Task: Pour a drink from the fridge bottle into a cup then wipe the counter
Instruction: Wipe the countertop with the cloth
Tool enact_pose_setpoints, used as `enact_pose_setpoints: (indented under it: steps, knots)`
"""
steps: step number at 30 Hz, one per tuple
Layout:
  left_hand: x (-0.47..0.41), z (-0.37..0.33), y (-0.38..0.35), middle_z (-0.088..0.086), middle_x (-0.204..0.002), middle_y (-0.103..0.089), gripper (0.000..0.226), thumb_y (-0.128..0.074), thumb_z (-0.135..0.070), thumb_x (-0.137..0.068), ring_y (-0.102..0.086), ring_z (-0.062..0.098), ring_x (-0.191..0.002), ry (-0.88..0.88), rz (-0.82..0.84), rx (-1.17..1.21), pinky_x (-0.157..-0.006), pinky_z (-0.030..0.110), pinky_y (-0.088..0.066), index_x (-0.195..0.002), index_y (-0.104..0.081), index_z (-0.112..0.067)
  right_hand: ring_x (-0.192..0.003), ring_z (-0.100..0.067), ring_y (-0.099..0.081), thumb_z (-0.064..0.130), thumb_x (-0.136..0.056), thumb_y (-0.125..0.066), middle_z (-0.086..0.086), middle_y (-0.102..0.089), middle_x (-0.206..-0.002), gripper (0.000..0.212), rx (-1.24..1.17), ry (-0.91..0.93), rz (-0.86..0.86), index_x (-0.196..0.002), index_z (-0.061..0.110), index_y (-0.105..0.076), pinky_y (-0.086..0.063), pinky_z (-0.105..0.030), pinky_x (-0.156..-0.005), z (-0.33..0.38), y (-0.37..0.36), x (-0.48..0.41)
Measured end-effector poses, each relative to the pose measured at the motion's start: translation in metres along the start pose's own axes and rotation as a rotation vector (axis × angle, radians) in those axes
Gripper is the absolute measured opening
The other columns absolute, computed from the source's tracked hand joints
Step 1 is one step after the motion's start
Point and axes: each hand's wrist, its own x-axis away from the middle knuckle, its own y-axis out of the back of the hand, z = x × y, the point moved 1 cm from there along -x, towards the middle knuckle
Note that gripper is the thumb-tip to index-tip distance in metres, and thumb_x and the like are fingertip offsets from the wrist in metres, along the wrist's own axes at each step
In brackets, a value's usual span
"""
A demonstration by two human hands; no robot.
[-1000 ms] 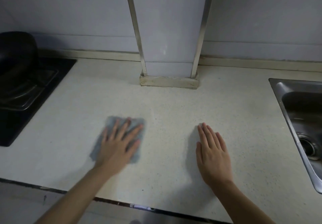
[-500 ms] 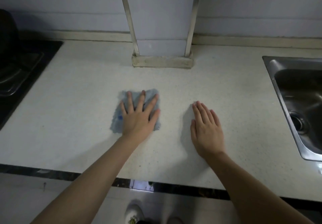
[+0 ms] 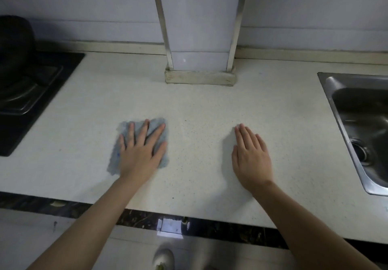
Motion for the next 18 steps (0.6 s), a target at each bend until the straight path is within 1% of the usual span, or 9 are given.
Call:
enact_pose_setpoints:
  steps: [2,3,5,6,9,11,14,16,18]
  knots:
    - [-0.008,-0.02,0.001,-0.002,-0.166,0.004,0.071,0.017,-0.066,-0.088,0.009,0.035,-0.151,0.058,0.038,0.029,-0.12,0.058,0.001,-0.154,0.006,-0.045,-0.142,-0.026,-0.029,0.03,-0.098,-0.021,-0.013,-0.033,-0.152,0.057,0.065,0.012,0.011,-0.148,0.003,-0.028,-0.029,-0.043,-0.115,0.002,0.005,-0.001]
    - [-0.008,-0.031,0.003,-0.002,-0.166,0.008,0.074,0.021,-0.067,-0.085,0.013,0.035,-0.151,0.039,0.046,0.048,-0.12,0.057,0.004,-0.154,0.008,-0.044,-0.138,-0.027,-0.034,0.028,-0.098,-0.023,-0.014,-0.037,-0.15,0.055,0.077,0.015,0.012,-0.147,0.002,-0.03,-0.032,-0.044,-0.113,0.004,0.009,-0.003]
    - [0.0,-0.051,0.008,-0.002,-0.166,0.006,0.076,0.027,-0.067,-0.083,0.015,0.033,-0.15,-0.082,0.032,0.058,-0.121,0.056,0.006,-0.153,0.009,-0.044,-0.134,-0.028,-0.039,0.028,-0.098,-0.028,-0.014,-0.037,-0.15,0.054,0.072,0.014,0.007,-0.147,0.006,-0.029,-0.034,-0.043,-0.111,0.01,0.017,-0.008]
    - [0.008,-0.055,0.009,-0.003,-0.166,0.004,0.074,0.026,-0.067,-0.085,0.015,0.032,-0.151,-0.164,0.025,0.056,-0.121,0.056,0.005,-0.153,0.008,-0.044,-0.134,-0.028,-0.038,0.029,-0.098,-0.03,-0.014,-0.033,-0.152,0.056,0.07,0.02,-0.006,-0.149,0.009,-0.025,-0.034,-0.043,-0.111,0.017,0.02,-0.011]
    - [0.033,-0.046,0.005,-0.008,-0.166,-0.004,0.059,0.0,-0.066,-0.098,0.01,0.027,-0.152,-0.445,0.02,0.065,-0.12,0.058,-0.003,-0.154,-0.006,-0.047,-0.142,-0.027,-0.027,0.031,-0.098,-0.034,-0.01,-0.014,-0.159,0.062,0.037,0.031,-0.019,-0.153,0.018,-0.009,-0.029,-0.044,-0.115,0.045,0.023,-0.017]
    - [0.044,-0.024,-0.001,-0.008,-0.166,-0.01,0.052,-0.016,-0.06,-0.103,0.001,0.025,-0.153,-0.568,-0.019,0.024,-0.119,0.058,-0.01,-0.154,-0.013,-0.048,-0.146,-0.026,-0.016,0.031,-0.099,-0.031,-0.007,-0.005,-0.161,0.062,0.017,0.051,-0.006,-0.153,0.021,-0.003,-0.023,-0.044,-0.117,0.069,0.021,-0.018]
    - [0.05,0.013,-0.004,-0.009,-0.165,-0.015,0.048,-0.023,-0.053,-0.106,-0.005,0.024,-0.153,-0.571,-0.04,0.023,-0.119,0.057,-0.015,-0.153,-0.016,-0.049,-0.147,-0.026,-0.009,0.033,-0.1,-0.028,-0.007,-0.004,-0.161,0.059,0.022,0.092,0.01,-0.153,0.021,-0.004,-0.016,-0.045,-0.119,0.11,0.015,-0.018]
    - [0.05,0.039,-0.002,-0.009,-0.164,-0.017,0.047,-0.022,-0.05,-0.106,-0.005,0.024,-0.153,-0.535,-0.031,0.034,-0.118,0.058,-0.015,-0.153,-0.019,-0.048,-0.148,-0.026,-0.007,0.034,-0.101,-0.027,-0.007,-0.007,-0.161,0.058,0.013,0.104,0.02,-0.153,0.02,-0.007,-0.015,-0.046,-0.119,0.14,0.011,-0.02]
    - [0.052,0.07,-0.001,-0.009,-0.165,-0.015,0.048,-0.019,-0.05,-0.106,-0.003,0.023,-0.153,-0.489,-0.018,0.026,-0.119,0.058,-0.012,-0.153,-0.015,-0.048,-0.148,-0.027,-0.006,0.036,-0.101,-0.025,-0.007,-0.008,-0.16,0.057,0.02,0.113,0.032,-0.153,0.019,-0.008,-0.014,-0.046,-0.119,0.171,0.004,-0.021]
